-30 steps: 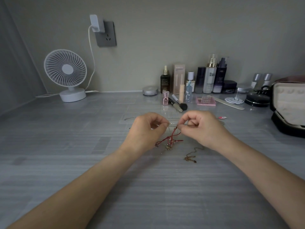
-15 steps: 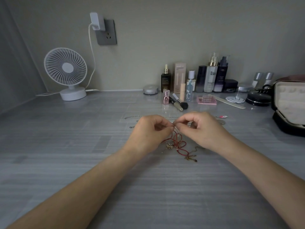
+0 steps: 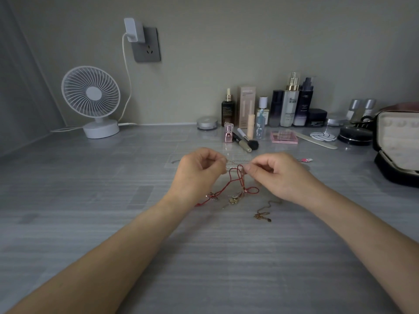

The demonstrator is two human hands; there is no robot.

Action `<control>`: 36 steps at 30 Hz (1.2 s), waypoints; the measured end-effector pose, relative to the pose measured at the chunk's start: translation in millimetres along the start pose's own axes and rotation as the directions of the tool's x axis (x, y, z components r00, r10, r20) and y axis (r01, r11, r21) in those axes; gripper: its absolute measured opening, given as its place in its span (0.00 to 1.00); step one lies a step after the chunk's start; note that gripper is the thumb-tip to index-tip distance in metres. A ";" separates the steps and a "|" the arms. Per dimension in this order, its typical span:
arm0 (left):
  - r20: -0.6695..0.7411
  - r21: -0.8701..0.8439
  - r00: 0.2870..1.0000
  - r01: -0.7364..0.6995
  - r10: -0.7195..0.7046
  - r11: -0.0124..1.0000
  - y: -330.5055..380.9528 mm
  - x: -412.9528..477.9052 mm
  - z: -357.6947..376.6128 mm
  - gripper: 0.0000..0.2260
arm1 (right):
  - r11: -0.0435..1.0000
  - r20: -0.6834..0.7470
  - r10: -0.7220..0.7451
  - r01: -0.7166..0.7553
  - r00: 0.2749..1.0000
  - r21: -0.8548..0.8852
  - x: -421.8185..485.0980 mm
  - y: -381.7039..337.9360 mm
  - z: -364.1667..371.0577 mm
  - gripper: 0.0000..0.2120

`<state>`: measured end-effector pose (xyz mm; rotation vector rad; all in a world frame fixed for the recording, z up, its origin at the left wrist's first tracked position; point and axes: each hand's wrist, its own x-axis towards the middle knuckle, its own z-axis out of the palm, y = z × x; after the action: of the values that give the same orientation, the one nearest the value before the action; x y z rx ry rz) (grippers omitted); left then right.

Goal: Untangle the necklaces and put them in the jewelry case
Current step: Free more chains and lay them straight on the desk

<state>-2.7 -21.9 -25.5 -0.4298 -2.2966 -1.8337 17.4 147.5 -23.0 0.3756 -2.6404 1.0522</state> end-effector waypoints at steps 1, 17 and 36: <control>-0.001 0.001 1.000 0.010 -0.010 1.000 0.4 -0.2 -0.3 0.09 | 0.999 -0.009 0.005 -0.004 1.000 0.045 0.2 -0.1 -0.5 0.09; 0.287 0.014 0.957 0.049 -0.051 0.999 -0.6 -8.8 10.8 0.04 | 0.956 -0.114 -0.024 0.056 0.993 0.290 0.2 -8.3 -4.4 0.05; 0.180 -0.024 0.984 -0.010 0.015 1.000 -2.1 -3.7 3.7 0.09 | 0.947 -0.005 0.042 -0.039 0.999 0.317 1.9 -4.5 -13.2 0.02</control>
<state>0.3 -19.2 -29.5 -0.6366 -2.3824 -1.8880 19.1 153.4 -10.3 0.3792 -2.4765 1.4941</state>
